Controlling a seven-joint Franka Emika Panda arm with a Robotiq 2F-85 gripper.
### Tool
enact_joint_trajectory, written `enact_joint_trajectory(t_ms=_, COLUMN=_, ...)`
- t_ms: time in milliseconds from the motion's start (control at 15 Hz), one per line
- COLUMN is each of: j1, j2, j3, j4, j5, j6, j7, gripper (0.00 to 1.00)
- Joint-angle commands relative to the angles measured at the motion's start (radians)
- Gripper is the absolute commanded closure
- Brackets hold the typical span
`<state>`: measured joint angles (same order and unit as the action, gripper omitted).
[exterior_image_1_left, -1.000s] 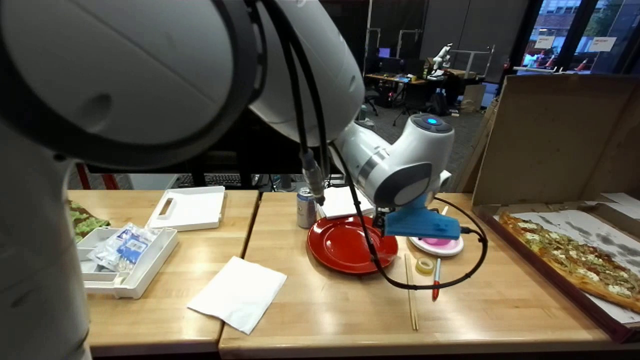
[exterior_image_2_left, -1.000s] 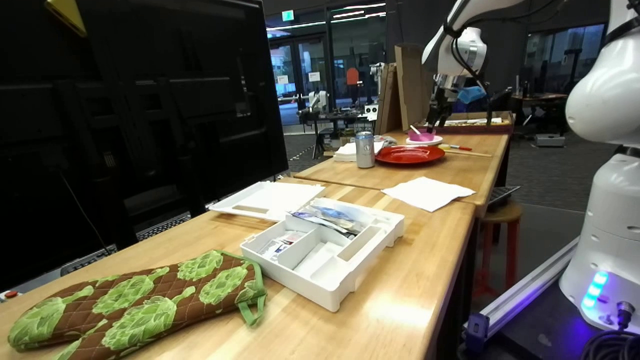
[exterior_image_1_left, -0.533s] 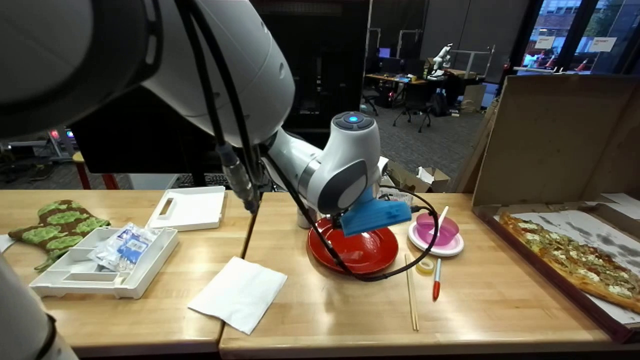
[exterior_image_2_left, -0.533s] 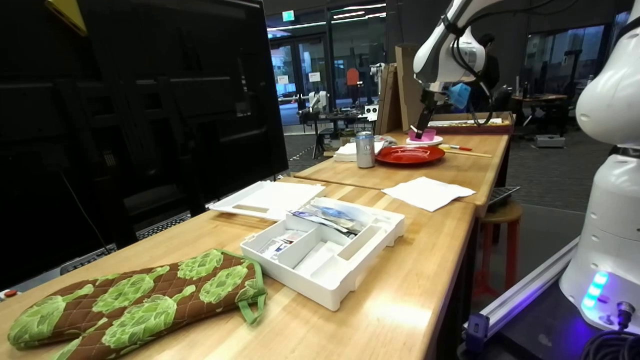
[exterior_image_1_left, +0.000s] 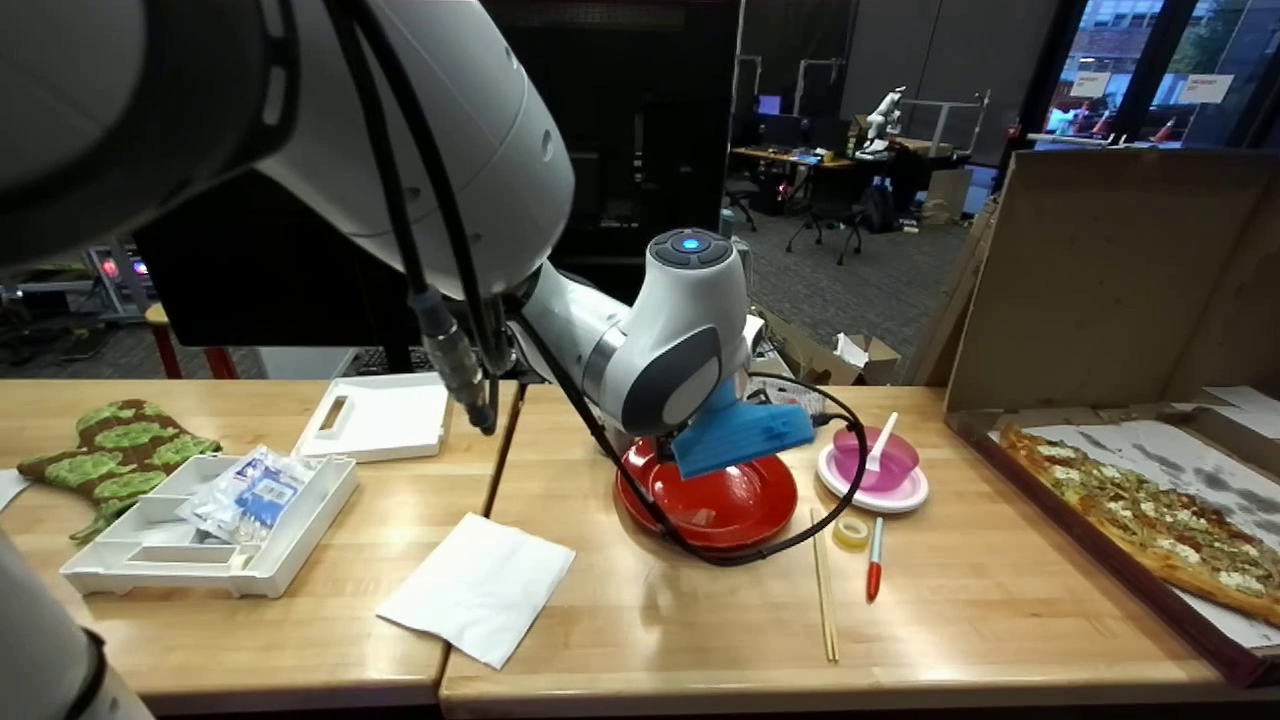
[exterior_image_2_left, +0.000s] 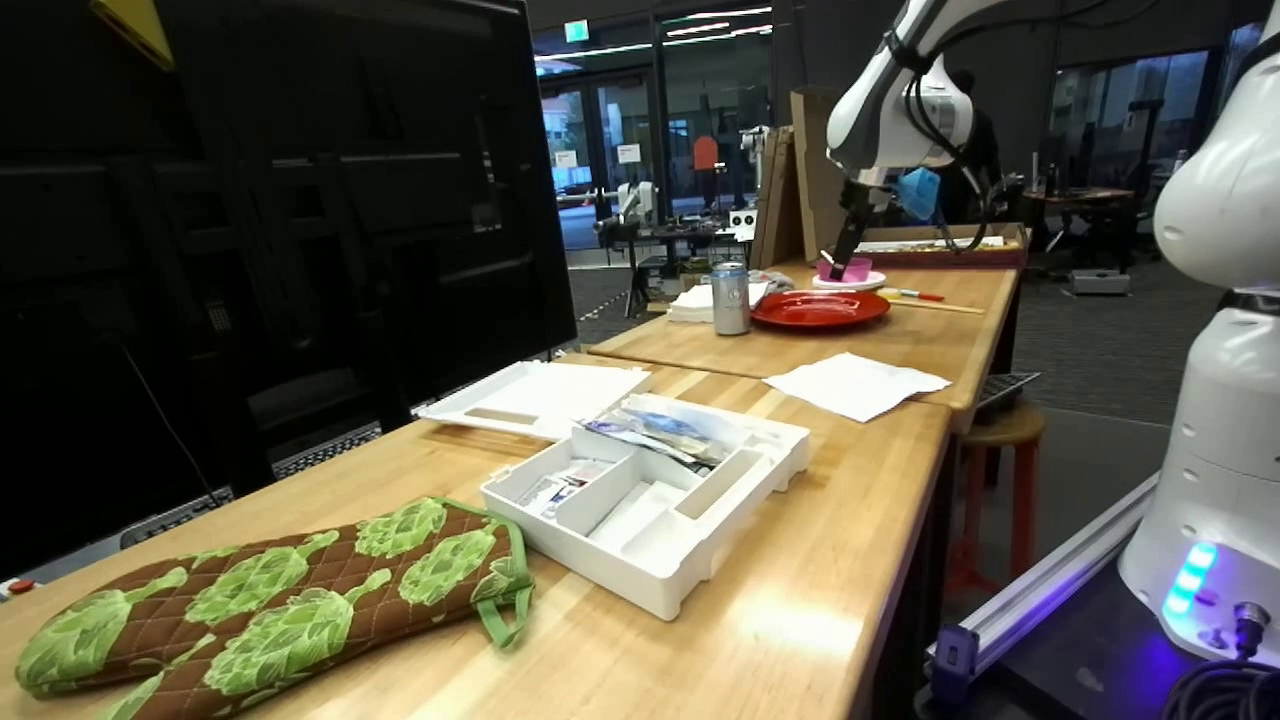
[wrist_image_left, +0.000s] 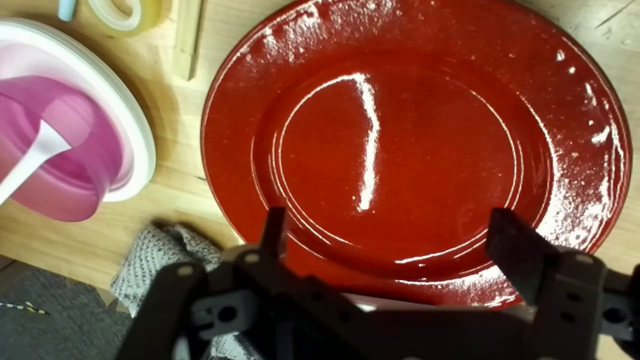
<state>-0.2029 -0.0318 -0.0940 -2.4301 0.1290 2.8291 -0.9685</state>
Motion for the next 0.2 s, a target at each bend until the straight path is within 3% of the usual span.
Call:
enact_joint_trajectory(t_ms=0, j1=0.001, j2=0.0, j3=0.001, j4=0.0, j5=0.0, j6=0.0, j7=0.0, gripper=0.0)
enact_joint_trajectory(t_ms=133, j1=0.0, j2=0.0, j3=0.0, j4=0.0, j5=0.0, j6=0.0, j7=0.0, gripper=0.0)
